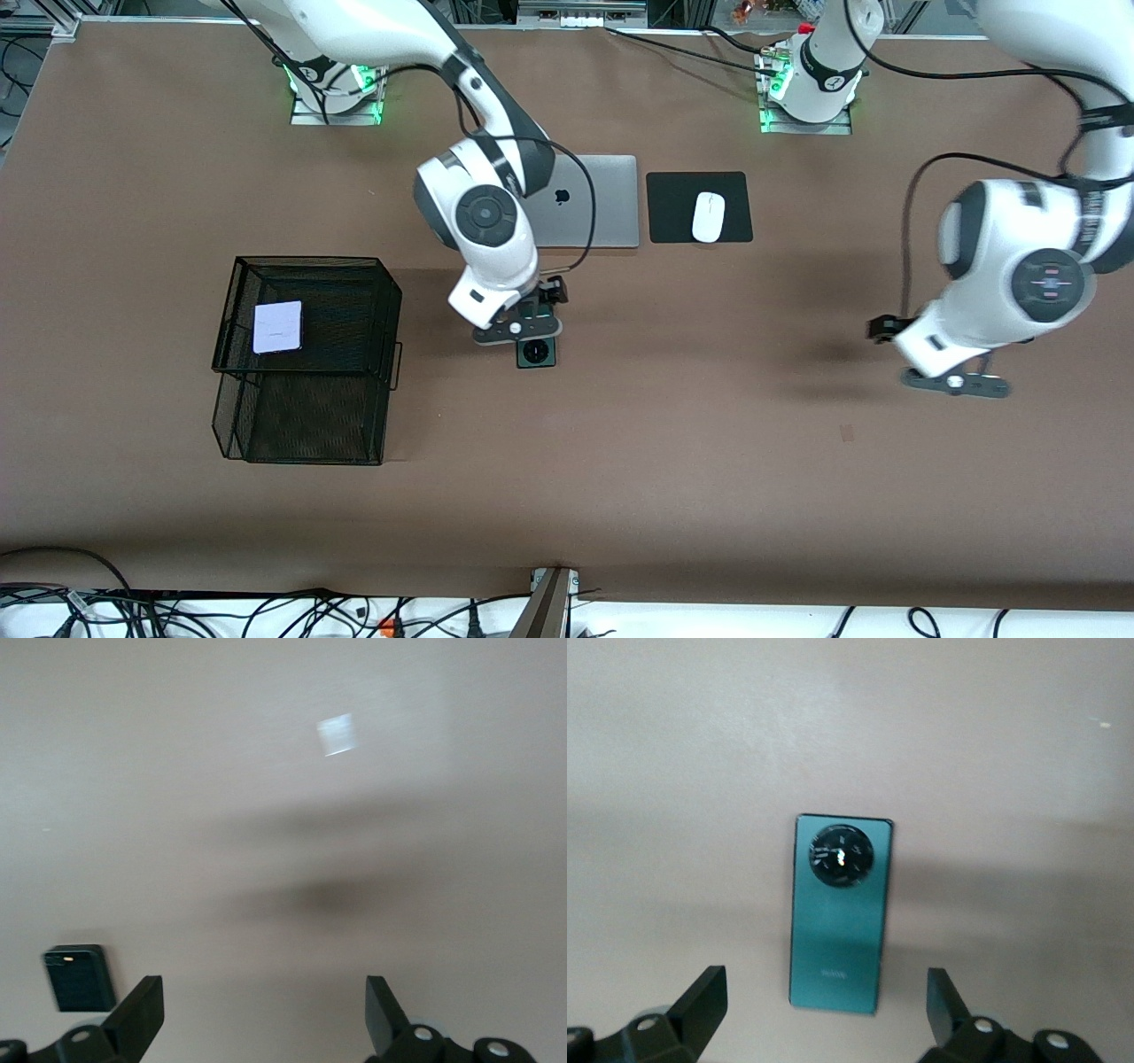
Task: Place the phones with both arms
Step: 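Grasp the green phone with the right gripper while the left reaches flip phone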
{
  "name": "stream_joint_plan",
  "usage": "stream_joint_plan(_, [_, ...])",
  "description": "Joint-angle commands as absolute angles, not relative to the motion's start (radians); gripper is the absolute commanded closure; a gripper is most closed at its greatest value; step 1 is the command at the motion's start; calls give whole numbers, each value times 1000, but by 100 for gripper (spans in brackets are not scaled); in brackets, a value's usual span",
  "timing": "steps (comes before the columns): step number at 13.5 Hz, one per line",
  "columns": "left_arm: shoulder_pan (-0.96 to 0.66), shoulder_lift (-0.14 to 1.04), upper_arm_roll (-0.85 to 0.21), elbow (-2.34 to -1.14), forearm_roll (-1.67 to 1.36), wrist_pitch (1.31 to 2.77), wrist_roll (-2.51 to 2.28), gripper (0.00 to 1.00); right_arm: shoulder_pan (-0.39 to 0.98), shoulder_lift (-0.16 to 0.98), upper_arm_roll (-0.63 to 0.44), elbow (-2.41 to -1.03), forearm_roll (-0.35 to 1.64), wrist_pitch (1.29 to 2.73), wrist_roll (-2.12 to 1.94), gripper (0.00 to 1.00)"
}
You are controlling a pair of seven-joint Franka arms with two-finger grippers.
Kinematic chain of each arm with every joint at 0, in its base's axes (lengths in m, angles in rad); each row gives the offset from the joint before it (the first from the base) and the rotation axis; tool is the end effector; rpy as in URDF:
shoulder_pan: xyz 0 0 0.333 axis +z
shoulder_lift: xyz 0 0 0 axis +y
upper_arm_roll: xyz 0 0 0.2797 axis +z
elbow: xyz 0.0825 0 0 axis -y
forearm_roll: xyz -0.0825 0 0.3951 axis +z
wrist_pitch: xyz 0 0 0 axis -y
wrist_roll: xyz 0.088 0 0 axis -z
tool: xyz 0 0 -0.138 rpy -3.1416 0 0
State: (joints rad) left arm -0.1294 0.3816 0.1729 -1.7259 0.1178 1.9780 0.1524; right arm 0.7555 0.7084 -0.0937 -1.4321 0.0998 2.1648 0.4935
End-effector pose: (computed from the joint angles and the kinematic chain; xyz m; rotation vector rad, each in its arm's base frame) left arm 0.6317 0.0335 0.2871 -2.9666 0.2537 0.2105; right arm 0.5534 0.4505 0.2139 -3.0999 -0.2124 -0.0168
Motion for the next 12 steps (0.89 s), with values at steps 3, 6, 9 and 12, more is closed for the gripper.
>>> stream_joint_plan(3, [121, 316, 152, -1896, 138, 2239, 455, 0, 765, 788, -106, -1437, 98, 2262, 465, 1])
stream_joint_plan(6, [216, 324, 152, -1974, 137, 2385, 492, 0, 765, 799, -104, -1485, 101, 2337, 463, 1])
stream_joint_plan(9, [290, 331, 150, -2022, 109, 2453, 489, 0, 765, 821, -104, -1485, 103, 2371, 460, 0])
stream_joint_plan(12, [347, 339, 149, -2089, 107, 2537, 498, 0, 765, 831, -104, -1483, 109, 2384, 426, 1])
